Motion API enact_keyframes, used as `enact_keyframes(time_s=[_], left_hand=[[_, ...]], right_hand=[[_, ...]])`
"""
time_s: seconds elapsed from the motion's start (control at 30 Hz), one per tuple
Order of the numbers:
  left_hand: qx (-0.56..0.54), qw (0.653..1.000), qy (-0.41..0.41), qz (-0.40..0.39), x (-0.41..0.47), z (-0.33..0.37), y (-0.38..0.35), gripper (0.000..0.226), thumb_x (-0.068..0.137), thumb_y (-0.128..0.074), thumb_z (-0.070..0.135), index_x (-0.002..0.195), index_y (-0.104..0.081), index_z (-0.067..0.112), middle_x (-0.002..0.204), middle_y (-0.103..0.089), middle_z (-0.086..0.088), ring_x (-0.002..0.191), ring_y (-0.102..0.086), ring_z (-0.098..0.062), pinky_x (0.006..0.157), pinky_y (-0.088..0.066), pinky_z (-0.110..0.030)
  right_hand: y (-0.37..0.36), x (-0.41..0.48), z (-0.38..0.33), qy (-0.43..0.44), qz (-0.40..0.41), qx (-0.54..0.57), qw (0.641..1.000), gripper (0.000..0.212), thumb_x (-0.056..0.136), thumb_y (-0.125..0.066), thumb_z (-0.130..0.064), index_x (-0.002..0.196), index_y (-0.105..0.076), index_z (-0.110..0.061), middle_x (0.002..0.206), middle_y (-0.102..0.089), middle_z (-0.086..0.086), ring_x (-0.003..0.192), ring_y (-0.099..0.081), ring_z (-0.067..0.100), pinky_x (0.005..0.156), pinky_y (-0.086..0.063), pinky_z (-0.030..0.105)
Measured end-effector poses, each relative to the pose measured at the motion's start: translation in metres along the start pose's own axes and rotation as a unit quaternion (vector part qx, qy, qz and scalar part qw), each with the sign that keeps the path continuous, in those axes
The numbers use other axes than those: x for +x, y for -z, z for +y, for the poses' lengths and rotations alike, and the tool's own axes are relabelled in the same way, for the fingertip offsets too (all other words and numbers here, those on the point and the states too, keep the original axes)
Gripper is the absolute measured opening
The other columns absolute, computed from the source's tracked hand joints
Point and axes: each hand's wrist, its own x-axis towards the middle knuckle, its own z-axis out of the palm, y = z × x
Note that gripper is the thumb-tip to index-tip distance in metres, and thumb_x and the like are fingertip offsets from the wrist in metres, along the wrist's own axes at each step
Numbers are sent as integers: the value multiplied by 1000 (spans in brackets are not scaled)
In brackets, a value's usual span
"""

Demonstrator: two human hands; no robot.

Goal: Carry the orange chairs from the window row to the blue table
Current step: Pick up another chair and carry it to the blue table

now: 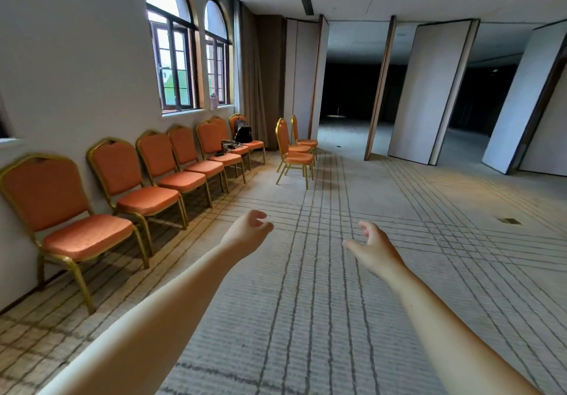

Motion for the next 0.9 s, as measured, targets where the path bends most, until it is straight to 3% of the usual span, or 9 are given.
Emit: enact_keyframes(time_s=[0.27,0.47,0.67,0.77,0.9], left_hand=[[18,1000,-9,-11,222,18,-27,44,91,-58,35,132,-52,19,125,-60,-4,105,-60,-17,94,-49,-35],[47,999,-15,-13,392,7,-55,44,90,-57,37,130,-53,20,122,-62,-2,96,-62,-15,89,-51,-35],[35,999,-11,6,592,34,-82,44,92,-57,36,133,-51,21,126,-58,-2,94,-58,-11,71,-48,-23],[28,1000,-5,12,677,47,-90,45,92,-57,36,133,-51,21,126,-59,-2,91,-59,-9,67,-47,-21],[27,999,22,12,779,46,-111,44,92,-58,35,132,-51,20,124,-59,-2,89,-60,-9,77,-51,-28]], right_hand=[[-19,213,-5,-13,9,5,1000,67,92,-62,-41,150,-33,-23,156,-34,4,139,-40,26,106,-38,41],[-43,382,6,-20,4,1,1000,69,91,-62,-39,151,-31,-23,156,-33,3,138,-39,24,105,-38,40],[-41,592,2,1,19,3,1000,71,92,-61,-39,152,-31,-20,156,-35,4,136,-43,24,105,-41,40],[-43,678,-6,11,20,8,1000,70,93,-60,-38,153,-30,-19,157,-34,5,123,-52,16,101,-40,36],[-53,779,-3,-1,-8,-3,1000,73,92,-60,-43,153,-28,-22,157,-32,4,137,-41,24,107,-40,41]])
